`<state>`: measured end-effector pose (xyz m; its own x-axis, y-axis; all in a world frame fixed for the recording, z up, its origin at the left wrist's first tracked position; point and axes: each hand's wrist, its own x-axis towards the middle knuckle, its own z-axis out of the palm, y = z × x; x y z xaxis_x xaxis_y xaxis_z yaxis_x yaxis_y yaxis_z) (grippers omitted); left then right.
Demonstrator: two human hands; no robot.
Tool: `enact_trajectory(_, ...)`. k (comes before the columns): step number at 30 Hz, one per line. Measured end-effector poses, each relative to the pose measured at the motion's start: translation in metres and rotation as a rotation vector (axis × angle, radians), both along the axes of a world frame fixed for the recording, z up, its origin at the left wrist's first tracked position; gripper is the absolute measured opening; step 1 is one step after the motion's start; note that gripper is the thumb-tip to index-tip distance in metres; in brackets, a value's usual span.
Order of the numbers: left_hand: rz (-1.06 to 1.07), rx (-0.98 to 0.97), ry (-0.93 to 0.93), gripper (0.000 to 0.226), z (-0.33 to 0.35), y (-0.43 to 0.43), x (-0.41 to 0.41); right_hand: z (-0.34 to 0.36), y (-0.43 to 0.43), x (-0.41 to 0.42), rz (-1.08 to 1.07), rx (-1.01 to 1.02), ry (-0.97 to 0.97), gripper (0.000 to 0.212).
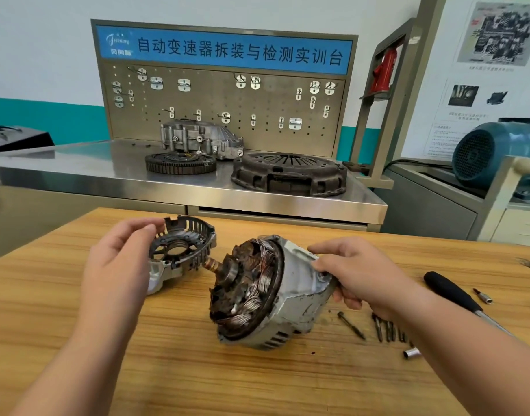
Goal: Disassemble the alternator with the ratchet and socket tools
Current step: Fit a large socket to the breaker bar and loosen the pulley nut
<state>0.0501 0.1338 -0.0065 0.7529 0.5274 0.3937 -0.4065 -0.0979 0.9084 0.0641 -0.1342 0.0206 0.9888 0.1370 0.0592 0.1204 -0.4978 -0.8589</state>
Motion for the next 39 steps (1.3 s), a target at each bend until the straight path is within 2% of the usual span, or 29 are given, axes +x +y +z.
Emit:
enact_trajectory(5, -0.151, 0.307, 0.127, 0.012, -0.011, -0.027, -0.002, 0.000, -0.004, -0.002, 0.034, -0.019, 0.017, 0.027)
enact_trajectory(7, -0.179, 0.455, 0.164, 0.011, -0.016, -0.040, 0.001, -0.002, -0.008, -0.002, 0.018, 0.104, 0.082, 0.023)
enact_trajectory(9, -0.167, 0.588, 0.182, 0.012, -0.021, -0.048, 0.003, -0.007, -0.016, 0.001, -0.054, 0.310, 0.156, 0.027)
enact_trajectory(10, -0.149, 0.622, 0.183, 0.012, -0.023, -0.050, 0.004, -0.012, -0.021, 0.003, -0.081, 0.313, 0.161, 0.029)
enact_trajectory(11, -0.130, 0.634, 0.181, 0.014, -0.024, -0.050, 0.005, -0.018, -0.025, 0.006, -0.078, 0.182, 0.133, 0.031)
enact_trajectory(13, -0.112, 0.635, 0.179, 0.020, -0.027, -0.049, 0.005, -0.035, -0.032, 0.009, 0.049, -0.274, 0.033, 0.036)
enact_trajectory(15, -0.108, 0.632, 0.172, 0.020, -0.028, -0.048, 0.006, -0.050, -0.028, 0.010, 0.200, -0.505, 0.020, 0.054)
enact_trajectory(17, -0.105, 0.633, 0.167, 0.019, -0.029, -0.048, 0.006, -0.061, -0.015, 0.012, 0.253, -0.531, 0.001, 0.062)
enact_trajectory(20, -0.106, 0.659, 0.158, 0.017, -0.030, -0.047, 0.005, -0.070, -0.001, 0.021, 0.316, -0.478, -0.089, 0.052)
enact_trajectory(24, -0.107, 0.671, 0.151, 0.016, -0.031, -0.045, 0.003, -0.075, -0.002, 0.031, 0.361, -0.341, -0.099, 0.038)
enact_trajectory(26, -0.097, 0.688, 0.148, 0.014, -0.033, -0.044, 0.003, -0.070, 0.001, 0.025, 0.398, -0.274, -0.080, 0.042)
enact_trajectory(29, -0.083, 0.713, 0.157, 0.019, -0.038, -0.038, 0.004, -0.064, 0.005, 0.015, 0.436, -0.272, -0.060, 0.027)
enact_trajectory(31, -0.054, 0.704, 0.141, 0.026, -0.039, -0.032, 0.007, -0.055, 0.000, 0.010, 0.374, -0.352, -0.093, 0.025)
enact_trajectory(37, -0.053, 0.523, 0.088, 0.024, -0.035, -0.021, 0.010, -0.002, -0.005, -0.006, 0.310, -0.870, -0.070, 0.032)
enact_trajectory(39, -0.091, 0.493, 0.052, 0.029, -0.033, -0.024, 0.005, 0.002, -0.008, -0.012, 0.309, -0.885, 0.011, 0.030)
